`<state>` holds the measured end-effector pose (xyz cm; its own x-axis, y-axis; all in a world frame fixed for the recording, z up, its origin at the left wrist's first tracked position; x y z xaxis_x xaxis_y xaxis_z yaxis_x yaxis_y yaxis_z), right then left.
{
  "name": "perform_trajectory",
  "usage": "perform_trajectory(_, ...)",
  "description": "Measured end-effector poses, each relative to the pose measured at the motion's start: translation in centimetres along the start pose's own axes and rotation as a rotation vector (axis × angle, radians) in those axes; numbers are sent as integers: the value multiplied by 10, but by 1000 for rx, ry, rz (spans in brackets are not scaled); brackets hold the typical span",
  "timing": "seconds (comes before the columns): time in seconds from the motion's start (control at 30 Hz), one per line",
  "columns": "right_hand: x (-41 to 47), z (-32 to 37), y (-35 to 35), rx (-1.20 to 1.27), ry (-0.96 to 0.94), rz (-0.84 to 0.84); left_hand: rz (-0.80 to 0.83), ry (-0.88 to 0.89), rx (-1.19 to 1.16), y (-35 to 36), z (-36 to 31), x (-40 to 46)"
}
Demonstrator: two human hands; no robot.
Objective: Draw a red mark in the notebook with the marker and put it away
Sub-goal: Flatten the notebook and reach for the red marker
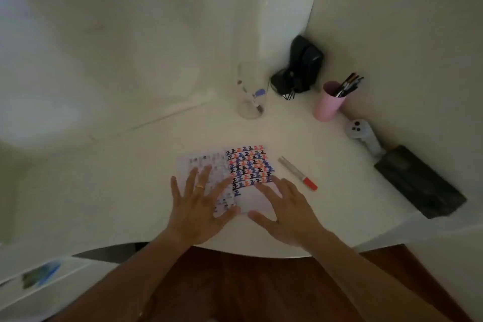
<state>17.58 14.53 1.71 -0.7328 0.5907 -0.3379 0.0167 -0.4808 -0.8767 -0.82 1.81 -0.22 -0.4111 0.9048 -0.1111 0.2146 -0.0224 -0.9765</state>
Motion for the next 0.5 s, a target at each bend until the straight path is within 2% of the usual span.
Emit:
perform_trajectory(0.07,17,-13,33,-44,-6,-46,9,9,24,29,6,10)
perform_trajectory(0.2,30,-31,81,-138,-68,-202,-134,58,53,74,17,12)
perform_trajectory(0.3,34,-37,90,-154,-97,-281,-221,53,69,83,20,14)
perform_trajectory(0.5,32,-36,94,-110,-102,-327,-271,42,25,87,20,11)
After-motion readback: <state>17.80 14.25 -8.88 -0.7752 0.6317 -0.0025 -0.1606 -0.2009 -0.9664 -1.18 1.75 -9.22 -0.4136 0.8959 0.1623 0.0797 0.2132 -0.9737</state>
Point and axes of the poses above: each hand's wrist, its own x-axis towards the middle knuckle, its own y-axis out of the palm, z = x × y, the point moved 2 cm from there along x, towards the middle knuckle, and after that the axes turned 2 degrees about x, right-handed, at the moved point
